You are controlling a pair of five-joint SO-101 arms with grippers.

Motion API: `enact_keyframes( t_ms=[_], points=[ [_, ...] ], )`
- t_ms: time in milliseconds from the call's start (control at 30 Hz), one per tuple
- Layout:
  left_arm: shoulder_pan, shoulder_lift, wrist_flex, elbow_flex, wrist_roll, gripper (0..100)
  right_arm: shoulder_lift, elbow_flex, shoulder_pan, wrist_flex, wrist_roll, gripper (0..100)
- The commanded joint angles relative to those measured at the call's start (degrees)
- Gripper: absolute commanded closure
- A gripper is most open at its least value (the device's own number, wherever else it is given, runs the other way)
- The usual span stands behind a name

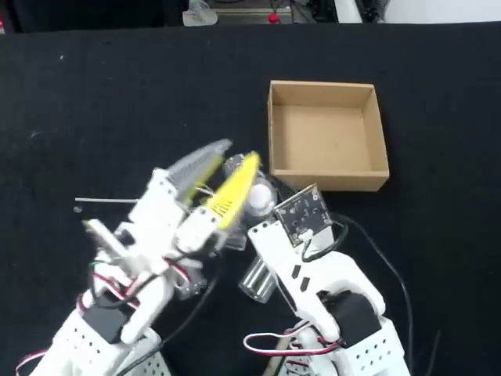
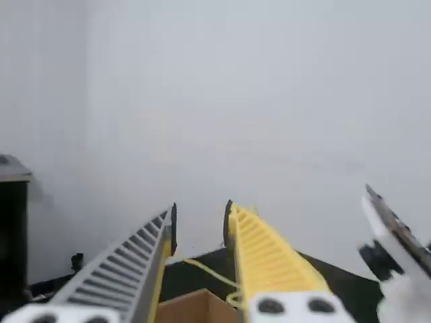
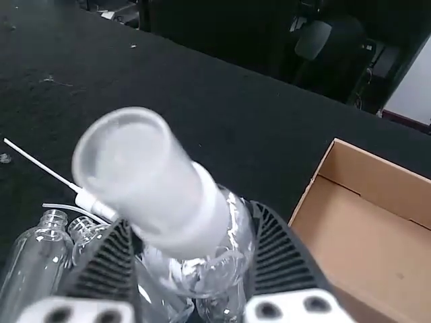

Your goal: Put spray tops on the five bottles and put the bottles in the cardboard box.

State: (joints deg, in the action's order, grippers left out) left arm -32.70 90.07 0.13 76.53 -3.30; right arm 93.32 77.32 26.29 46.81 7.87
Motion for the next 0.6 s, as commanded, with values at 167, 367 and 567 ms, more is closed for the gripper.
enact_keyframes(
  t_ms=[167,367,567],
  points=[
    [14.37,0.62,0.35,-3.74,0.44,87,0.48,-0.48,0.09,-1.67,0.00,98.8],
    [25.45,0.70,0.26,9.80,0.09,87,0.40,-5.49,-8.70,-0.09,-0.18,98.8],
    [30.37,0.70,0.09,19.74,0.09,87,0.31,-13.23,-18.11,3.96,-0.35,98.8]
  ],
)
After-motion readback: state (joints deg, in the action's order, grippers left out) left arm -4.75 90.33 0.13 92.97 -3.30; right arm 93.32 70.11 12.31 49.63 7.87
